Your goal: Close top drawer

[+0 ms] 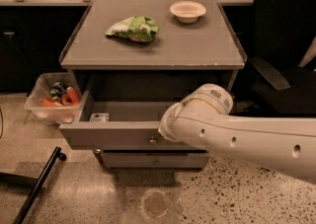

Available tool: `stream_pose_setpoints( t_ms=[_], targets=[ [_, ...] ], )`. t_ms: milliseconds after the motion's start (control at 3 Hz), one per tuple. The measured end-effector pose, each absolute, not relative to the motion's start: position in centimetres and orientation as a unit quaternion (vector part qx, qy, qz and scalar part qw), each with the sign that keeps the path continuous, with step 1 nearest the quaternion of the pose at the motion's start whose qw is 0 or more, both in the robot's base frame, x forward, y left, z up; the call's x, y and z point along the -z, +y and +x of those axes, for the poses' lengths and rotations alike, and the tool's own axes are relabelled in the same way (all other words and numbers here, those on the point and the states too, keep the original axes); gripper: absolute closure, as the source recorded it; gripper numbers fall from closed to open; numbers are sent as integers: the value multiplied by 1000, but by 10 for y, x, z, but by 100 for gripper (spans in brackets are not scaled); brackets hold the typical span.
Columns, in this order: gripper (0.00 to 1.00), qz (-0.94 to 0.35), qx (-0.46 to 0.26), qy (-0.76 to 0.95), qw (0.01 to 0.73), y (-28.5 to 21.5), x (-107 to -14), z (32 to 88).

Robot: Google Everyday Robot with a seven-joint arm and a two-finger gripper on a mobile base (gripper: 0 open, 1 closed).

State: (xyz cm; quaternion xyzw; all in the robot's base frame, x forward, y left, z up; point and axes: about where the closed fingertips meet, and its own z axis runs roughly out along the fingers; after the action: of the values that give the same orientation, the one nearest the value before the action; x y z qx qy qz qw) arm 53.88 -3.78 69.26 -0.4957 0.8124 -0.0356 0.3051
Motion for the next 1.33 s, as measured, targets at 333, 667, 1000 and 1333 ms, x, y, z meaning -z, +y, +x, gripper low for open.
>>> stream_pose_setpoints(
  t_ms=[333, 667, 1000, 1333],
  targets=[
    [100, -496, -5, 818, 290, -41, -679, 515],
    [100, -498, -58, 823, 265, -35, -667, 500],
    [100, -515, -90, 817, 244, -31, -650, 505],
    [100, -528, -76, 811, 240, -31, -639, 523]
  ],
)
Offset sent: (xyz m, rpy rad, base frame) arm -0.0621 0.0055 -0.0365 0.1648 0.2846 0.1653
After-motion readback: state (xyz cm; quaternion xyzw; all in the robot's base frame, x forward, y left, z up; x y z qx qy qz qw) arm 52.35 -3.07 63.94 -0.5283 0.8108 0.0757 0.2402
